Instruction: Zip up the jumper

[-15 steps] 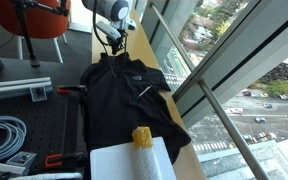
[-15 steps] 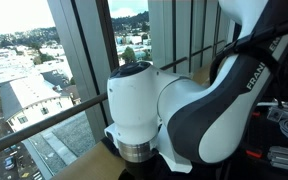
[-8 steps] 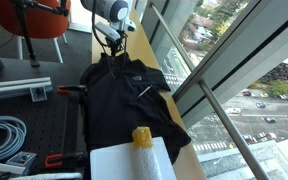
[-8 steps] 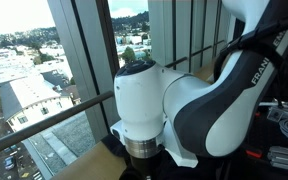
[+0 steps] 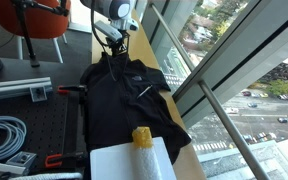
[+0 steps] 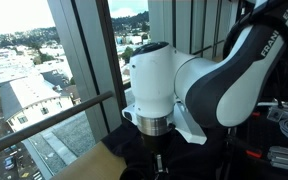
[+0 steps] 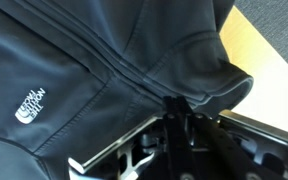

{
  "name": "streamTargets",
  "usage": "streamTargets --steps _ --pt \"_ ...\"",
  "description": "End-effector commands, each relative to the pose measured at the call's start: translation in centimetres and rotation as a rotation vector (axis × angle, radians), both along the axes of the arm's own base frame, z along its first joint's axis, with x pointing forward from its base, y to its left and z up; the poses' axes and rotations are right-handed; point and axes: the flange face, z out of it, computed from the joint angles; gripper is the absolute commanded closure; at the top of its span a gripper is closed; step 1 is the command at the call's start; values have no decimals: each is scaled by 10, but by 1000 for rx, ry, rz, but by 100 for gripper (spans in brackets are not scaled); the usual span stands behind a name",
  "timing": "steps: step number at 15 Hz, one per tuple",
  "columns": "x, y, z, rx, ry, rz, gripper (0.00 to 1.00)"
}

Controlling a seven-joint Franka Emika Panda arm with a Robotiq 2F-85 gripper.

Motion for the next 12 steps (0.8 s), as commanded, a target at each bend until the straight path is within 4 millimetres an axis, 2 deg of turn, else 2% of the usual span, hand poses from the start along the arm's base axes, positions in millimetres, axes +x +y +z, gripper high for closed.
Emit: streamTargets --steps 1,3,6,8,11,12 --pt "8 -32 6 -5 8 0 75" --pt "12 -45 3 -20 16 -7 60" --pt "13 -60 14 -30 17 -11 39" --pt "12 -70 30 -32 7 -8 24" --pt "8 -91 68 -50 -18 -32 3" --pt "5 -103 84 -53 -28 -55 0"
